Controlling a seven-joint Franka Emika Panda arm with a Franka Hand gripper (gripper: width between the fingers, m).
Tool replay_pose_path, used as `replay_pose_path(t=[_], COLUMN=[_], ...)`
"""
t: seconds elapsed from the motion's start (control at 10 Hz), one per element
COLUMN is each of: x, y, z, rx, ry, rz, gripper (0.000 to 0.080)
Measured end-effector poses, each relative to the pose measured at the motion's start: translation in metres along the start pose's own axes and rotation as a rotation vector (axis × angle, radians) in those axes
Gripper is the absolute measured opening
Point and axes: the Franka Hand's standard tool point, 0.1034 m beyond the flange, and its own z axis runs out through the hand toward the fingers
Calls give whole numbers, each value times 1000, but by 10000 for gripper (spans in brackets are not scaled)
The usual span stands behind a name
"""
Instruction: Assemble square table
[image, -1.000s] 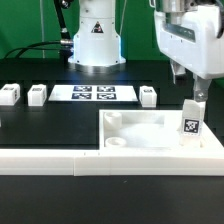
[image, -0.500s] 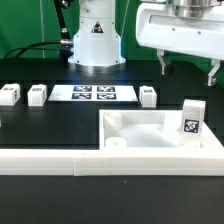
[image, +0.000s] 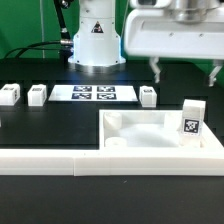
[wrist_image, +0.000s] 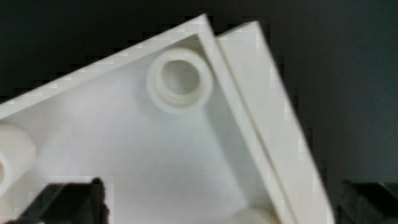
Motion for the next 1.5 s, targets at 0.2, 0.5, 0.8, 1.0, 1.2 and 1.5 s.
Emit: replay_pose_path(t=[0.2,0.5,0.8,1.0,1.2,1.5], x=[-38,-47,-54,-89,-107,-109], y=[30,30,32,36,49,52], z=[31,36,38,38,30,33], rx=[-22,-25,-30,-81,-103,-135], ry=[-70,-78,-119,-262,-474,-698], rz=[-179,-349,-378,-342,-315,-287], gripper=[649,649,649,649,649,649])
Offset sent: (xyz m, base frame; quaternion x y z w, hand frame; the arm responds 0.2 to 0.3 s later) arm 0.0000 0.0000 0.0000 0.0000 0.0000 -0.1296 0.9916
